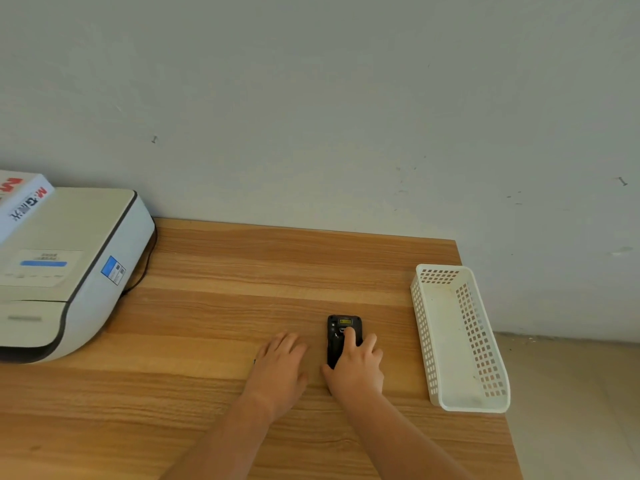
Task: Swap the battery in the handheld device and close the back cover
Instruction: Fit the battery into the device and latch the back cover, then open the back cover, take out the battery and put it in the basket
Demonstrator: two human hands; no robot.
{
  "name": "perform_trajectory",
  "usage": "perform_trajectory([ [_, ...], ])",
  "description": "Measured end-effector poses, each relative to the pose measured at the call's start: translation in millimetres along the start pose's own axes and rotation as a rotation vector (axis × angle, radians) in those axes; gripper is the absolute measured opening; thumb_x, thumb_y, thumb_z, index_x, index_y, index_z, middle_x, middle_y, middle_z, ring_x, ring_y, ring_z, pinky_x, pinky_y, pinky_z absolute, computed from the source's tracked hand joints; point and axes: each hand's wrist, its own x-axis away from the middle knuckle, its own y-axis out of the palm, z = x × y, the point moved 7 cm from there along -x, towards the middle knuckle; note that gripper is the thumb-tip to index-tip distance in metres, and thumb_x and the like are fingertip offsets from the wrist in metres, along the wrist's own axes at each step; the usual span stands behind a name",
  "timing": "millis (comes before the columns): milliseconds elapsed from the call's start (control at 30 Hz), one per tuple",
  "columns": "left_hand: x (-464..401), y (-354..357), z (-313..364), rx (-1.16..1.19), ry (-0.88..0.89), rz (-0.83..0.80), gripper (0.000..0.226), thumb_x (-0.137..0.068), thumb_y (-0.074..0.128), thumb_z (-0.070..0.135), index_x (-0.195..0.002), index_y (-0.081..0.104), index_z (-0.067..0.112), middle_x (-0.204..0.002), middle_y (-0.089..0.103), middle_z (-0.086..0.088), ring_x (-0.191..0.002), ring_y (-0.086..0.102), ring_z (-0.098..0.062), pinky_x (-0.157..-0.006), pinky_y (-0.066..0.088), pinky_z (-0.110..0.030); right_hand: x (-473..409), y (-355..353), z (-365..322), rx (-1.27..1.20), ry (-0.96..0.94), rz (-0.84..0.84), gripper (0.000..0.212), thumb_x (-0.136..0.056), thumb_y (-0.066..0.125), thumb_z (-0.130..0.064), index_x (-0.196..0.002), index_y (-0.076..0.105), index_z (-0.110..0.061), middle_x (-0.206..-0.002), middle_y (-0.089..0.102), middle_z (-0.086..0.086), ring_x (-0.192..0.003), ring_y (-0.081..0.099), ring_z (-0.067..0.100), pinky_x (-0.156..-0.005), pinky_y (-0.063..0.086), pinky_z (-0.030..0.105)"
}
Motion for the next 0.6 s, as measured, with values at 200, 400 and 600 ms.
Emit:
perform_trajectory([
  [200, 10.1, -4.8, -7.1, 0.011, -0.023, -0.007, 0.052, -0.099, 0.048, 0.032, -0.149, 0.034, 0.021, -0.160, 0.021, 0.002, -0.150, 0.008, -0.017, -0.121, 0.008, -0.038, 7.2, 1.9, -1.8, -0.009, -0.001, 0.057, 0.073, -0.085, 0.059, -0.047, -0.142, 0.018, -0.027, -0.128, 0.028, 0.009, -0.108, 0.042, 0.023, -0.080, 0.054, 0.032],
  [400, 11.5, -5.8, -8.9, 0.001, -0.031, -0.009, 0.051, -0.098, 0.048, 0.036, -0.146, 0.038, 0.024, -0.154, 0.031, 0.006, -0.147, 0.017, -0.015, -0.120, 0.013, -0.037, 9.3, -6.9, -2.4, -0.057, -0.038, 0.111, 0.071, -0.085, 0.056, -0.047, -0.142, 0.019, -0.026, -0.126, 0.030, 0.008, -0.110, 0.041, 0.023, -0.082, 0.054, 0.034],
  [600, 5.6, -14.5, -3.7, -0.026, -0.075, -0.003, 0.052, -0.098, 0.042, 0.048, -0.144, 0.041, 0.025, -0.147, 0.042, 0.007, -0.138, 0.033, -0.013, -0.117, 0.022, -0.036, 12.5, -16.1, 10.8, -0.104, -0.042, 0.081, 0.071, -0.084, 0.059, -0.047, -0.143, 0.024, -0.027, -0.127, 0.033, 0.006, -0.113, 0.041, 0.023, -0.086, 0.052, 0.036],
])
